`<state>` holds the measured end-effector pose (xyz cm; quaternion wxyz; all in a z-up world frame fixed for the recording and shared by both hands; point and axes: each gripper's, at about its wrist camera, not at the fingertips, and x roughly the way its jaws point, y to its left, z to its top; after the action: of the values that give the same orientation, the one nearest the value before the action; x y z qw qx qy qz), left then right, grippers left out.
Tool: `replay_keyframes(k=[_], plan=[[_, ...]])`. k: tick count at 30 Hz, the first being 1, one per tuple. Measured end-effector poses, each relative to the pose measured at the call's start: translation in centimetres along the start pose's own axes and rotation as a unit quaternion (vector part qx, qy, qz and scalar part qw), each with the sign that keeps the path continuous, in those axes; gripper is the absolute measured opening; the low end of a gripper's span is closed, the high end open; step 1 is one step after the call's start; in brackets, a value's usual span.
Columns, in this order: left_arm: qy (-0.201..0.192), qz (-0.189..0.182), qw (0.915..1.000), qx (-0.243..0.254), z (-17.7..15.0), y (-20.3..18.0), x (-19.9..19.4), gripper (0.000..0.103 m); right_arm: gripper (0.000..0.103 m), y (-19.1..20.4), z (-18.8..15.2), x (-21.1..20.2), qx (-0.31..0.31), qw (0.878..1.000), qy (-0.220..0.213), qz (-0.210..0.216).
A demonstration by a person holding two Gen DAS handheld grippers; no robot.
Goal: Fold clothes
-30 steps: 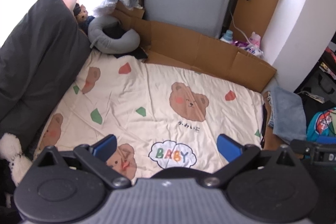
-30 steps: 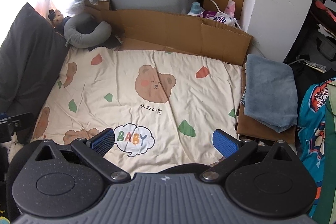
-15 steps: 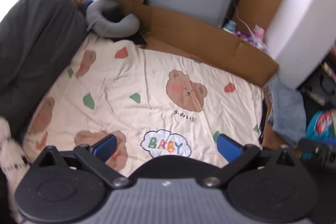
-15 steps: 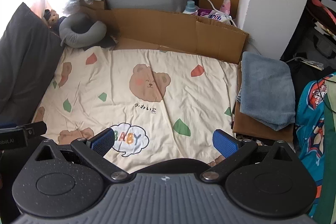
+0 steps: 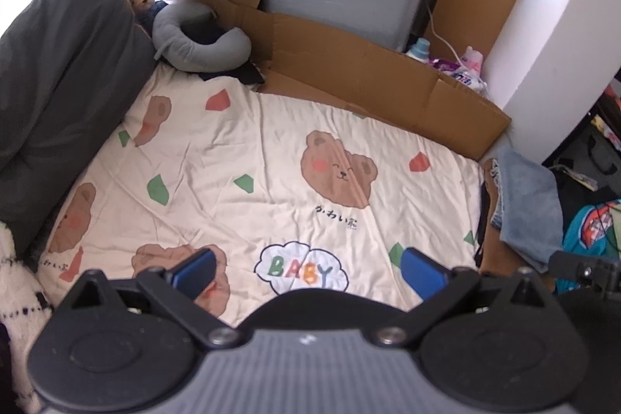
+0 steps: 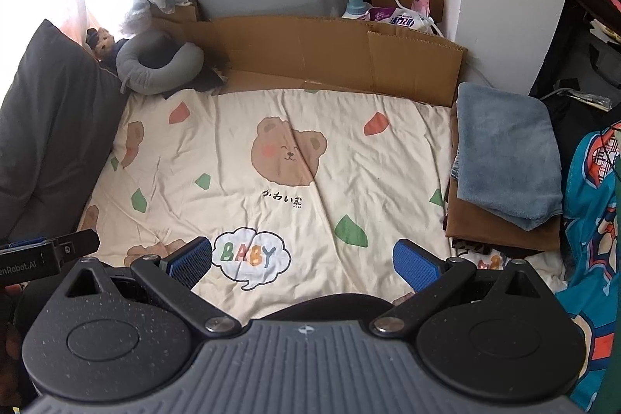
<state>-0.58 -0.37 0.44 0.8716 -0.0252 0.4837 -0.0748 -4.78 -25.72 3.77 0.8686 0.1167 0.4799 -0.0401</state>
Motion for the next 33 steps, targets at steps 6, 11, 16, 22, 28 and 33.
replay_keyframes(k=[6,11,16,22,28,33], plan=[[0.004,0.004,1.0000,0.002,0.20,-0.13,0.06,0.102,0.103,-0.05,0.01,0.02,-0.002,1.000,-0.001,-0.001],[0.005,0.011,0.9999,0.006,0.27,-0.27,0.13,0.102,0.103,0.00,0.05,0.05,-0.005,1.000,0.000,-0.003],[0.002,0.014,0.9999,0.008,0.21,-0.42,0.03,0.102,0.103,0.11,-0.01,0.01,-0.005,1.000,0.000,-0.004],[-0.003,0.018,0.9998,0.010,0.15,-0.54,-0.16,0.102,0.103,0.02,0.07,0.02,-0.003,1.000,0.001,-0.003],[-0.002,0.022,0.9996,0.015,0.16,-0.68,-0.20,0.102,0.103,-0.08,0.05,0.10,-0.006,1.000,0.002,-0.003],[0.004,0.016,0.9998,0.012,0.22,-0.53,0.04,0.102,0.103,-0.07,0.02,0.07,-0.007,1.000,0.002,-0.006]])
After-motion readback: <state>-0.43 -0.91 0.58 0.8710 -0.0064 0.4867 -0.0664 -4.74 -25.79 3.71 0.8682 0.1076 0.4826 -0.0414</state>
